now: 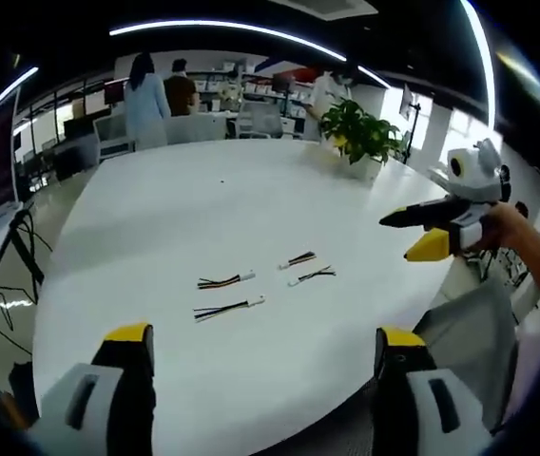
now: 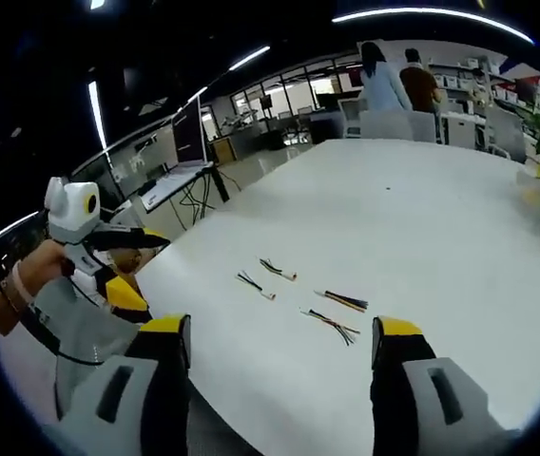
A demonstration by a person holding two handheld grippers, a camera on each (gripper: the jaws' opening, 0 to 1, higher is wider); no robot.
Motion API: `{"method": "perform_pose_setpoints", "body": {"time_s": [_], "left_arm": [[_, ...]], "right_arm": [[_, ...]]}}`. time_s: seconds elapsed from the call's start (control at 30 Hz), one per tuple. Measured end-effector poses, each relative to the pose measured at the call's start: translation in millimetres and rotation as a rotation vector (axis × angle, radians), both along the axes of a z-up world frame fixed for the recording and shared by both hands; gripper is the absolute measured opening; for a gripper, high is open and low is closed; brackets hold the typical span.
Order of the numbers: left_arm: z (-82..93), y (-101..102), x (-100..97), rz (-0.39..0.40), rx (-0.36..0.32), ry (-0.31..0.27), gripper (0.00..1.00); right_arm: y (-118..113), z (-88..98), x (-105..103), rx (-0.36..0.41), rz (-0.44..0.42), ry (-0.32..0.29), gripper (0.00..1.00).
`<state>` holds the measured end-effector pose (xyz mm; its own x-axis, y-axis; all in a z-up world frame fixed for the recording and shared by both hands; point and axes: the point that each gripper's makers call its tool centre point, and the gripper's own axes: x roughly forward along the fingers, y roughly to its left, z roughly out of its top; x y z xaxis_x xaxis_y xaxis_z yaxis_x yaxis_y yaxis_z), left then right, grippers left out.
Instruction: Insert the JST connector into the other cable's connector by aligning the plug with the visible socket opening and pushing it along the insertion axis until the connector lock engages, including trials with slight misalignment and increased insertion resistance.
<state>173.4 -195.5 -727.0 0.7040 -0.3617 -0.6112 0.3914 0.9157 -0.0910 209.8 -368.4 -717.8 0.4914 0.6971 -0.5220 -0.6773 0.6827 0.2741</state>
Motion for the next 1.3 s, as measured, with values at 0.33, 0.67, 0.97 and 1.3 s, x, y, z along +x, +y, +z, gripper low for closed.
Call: {"method": "perform_pose_setpoints", "body": {"time_s": [0.33,0.67,0.97,1.3], "left_arm": [[-4.3,0.8,10.1,0.003,0.016,-0.002,0.95],[-6.8,-8.0,20.1,-0.022,0.012,0.002,0.94],[-5.2,-14.4,30.7,-0.046,0.015,-0.009,0.94],[-15.2,-23.3,37.1,-0.065,0.039,0.004,0.94]], "right_arm": [[-2.8,-3.4,10.6,-0.041,0.001,-0.015,0.76],[-0.8,-4.5,20.0,-0.047,0.012,-0.019,0.75],[1.1,-4.9,27.7,-0.061,0.017,-0.022,0.76],[0.4,-4.3,41.5,-0.07,0.025,-0.027,0.75]]}}
